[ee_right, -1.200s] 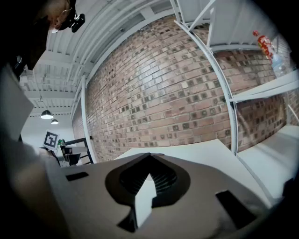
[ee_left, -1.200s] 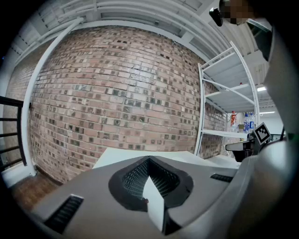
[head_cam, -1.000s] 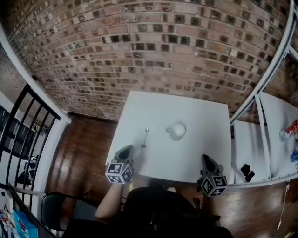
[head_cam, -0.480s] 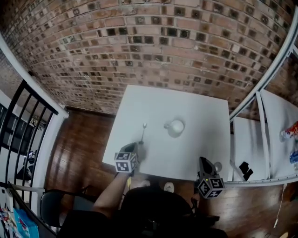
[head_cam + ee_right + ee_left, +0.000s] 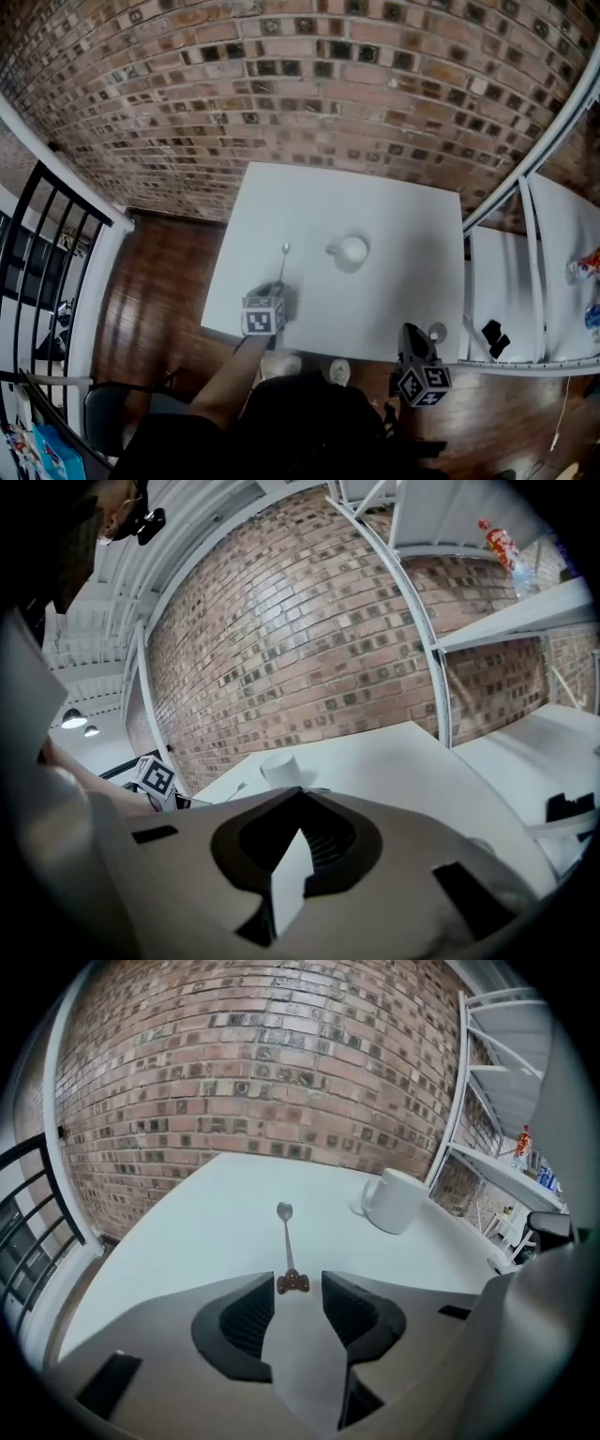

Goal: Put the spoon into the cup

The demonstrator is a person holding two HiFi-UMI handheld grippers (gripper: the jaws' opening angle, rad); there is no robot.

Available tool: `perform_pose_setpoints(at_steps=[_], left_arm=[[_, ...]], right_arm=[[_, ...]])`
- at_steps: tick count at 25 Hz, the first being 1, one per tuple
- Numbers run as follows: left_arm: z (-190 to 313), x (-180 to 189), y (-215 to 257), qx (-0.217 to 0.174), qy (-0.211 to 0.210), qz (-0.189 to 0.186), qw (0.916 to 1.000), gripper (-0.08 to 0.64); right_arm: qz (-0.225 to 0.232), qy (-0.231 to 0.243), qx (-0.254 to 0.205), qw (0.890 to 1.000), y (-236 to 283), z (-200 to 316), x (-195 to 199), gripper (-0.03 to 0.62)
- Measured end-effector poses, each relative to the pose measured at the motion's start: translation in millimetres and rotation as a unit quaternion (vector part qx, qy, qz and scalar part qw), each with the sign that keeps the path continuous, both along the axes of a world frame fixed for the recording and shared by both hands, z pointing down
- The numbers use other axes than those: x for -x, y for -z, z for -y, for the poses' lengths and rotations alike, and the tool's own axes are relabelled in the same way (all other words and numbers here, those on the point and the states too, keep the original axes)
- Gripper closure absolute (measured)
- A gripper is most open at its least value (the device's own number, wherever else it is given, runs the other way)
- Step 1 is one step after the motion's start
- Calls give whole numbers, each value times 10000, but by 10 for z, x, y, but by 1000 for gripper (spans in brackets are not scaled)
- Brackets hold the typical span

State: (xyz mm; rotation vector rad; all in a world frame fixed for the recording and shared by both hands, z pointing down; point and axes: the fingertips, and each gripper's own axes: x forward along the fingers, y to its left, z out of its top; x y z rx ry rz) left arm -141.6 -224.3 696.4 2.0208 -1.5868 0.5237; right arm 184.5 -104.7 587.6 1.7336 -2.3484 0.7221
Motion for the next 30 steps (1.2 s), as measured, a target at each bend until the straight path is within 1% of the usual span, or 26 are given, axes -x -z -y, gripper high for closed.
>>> perform_pose_setpoints(at_steps=[2, 3, 4, 9, 11, 14, 15, 17, 18, 20, 24, 30], left_arm=[[42, 2, -27, -1, 45, 100, 9999, 393], [63, 0, -41, 2, 33, 134, 9999, 363], [81, -3, -60, 16, 11, 155, 9999, 356], [127, -13, -173, 129, 20, 179, 9998, 353], [130, -27, -181, 71, 21, 282, 9996, 354], [115, -22, -194, -124, 36, 599, 9981, 353], [113, -12, -200, -173, 72, 634, 9978, 353], [115, 15, -207, -180, 160, 576, 9980, 356], [119, 28, -204, -158, 188, 521, 9983, 372], [132, 35, -181, -122, 151, 393, 9990, 433], [111, 44, -178, -85, -48, 306, 9995, 434], [9, 110, -158, -51, 39, 233, 9997, 434]], right_arm=[[-16, -78, 31, 10000, -9, -26, -51, 588], [-21, -113, 43, 9999, -13, -38, -71, 588], [-21, -145, 52, 9999, -17, -49, -89, 588], [-18, -261, 73, 9996, -21, -82, -158, 588], [-19, -276, 77, 9996, -22, -86, -160, 588], [-29, -293, 84, 9995, -28, -93, -161, 588], [-30, -288, 80, 9995, -27, -94, -159, 588], [-22, -265, 65, 9996, -15, -90, -150, 588], [-17, -251, 58, 9997, -7, -86, -145, 588], [-20, -228, 35, 9997, 7, -73, -137, 588], [-44, -136, -23, 9999, 30, -48, -100, 588], [-22, 68, -97, 9999, 90, -15, 24, 588]])
